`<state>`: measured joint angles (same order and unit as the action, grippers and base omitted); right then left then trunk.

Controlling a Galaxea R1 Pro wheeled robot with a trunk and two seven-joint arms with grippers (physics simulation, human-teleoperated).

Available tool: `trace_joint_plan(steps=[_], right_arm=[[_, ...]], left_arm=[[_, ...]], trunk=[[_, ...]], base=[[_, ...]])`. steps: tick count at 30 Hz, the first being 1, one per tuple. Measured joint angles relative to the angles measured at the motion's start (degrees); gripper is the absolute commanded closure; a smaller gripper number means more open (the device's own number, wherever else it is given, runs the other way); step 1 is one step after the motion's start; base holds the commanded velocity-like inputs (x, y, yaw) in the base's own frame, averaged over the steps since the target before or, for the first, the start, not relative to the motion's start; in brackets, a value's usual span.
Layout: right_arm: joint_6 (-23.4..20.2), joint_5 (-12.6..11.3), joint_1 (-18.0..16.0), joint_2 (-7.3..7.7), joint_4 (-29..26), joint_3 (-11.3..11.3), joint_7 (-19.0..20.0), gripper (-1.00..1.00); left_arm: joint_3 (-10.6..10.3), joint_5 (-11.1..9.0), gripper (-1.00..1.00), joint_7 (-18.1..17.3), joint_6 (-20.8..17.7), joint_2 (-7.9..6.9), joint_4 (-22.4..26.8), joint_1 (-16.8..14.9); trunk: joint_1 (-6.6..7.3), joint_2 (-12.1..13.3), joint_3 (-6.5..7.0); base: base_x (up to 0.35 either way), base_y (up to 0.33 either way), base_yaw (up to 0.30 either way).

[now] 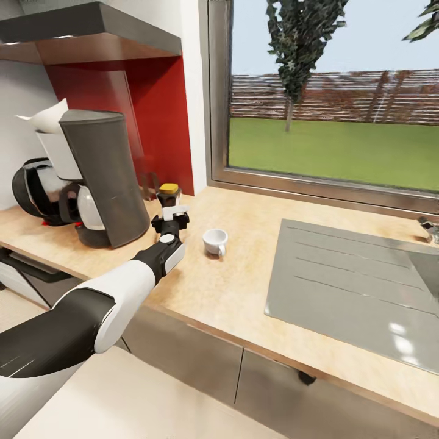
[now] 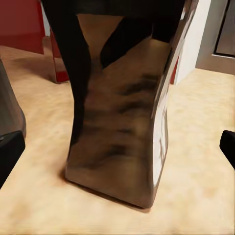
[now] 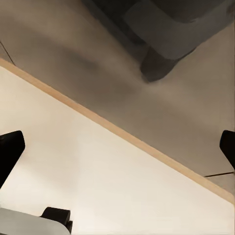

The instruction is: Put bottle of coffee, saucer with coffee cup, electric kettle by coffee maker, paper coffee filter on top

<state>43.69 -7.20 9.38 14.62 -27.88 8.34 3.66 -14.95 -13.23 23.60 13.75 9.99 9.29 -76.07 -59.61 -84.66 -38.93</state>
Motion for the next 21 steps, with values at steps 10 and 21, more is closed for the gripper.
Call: trace_joint_plan(steps=[10,21], right_arm=[[0.0,0.0,0.0,0.00,0.0,0.0,0.0,-1.00],[0.0,0.0,0.0,0.00,0.0,0.0,0.0,-1.00]], left_arm=[[0.0,0.0,-1.00,0.0,0.0,0.00,0.6,0.0],[0.1,0.0,-1.00,-0.1,-0.1,0.00,0.7,0.0]], trunk=[[-0.01,0.0,0.00],[0.00,0.0,0.00]], base=[[-0.142,0.000,0.000],[-0.112,0.000,0.000]])
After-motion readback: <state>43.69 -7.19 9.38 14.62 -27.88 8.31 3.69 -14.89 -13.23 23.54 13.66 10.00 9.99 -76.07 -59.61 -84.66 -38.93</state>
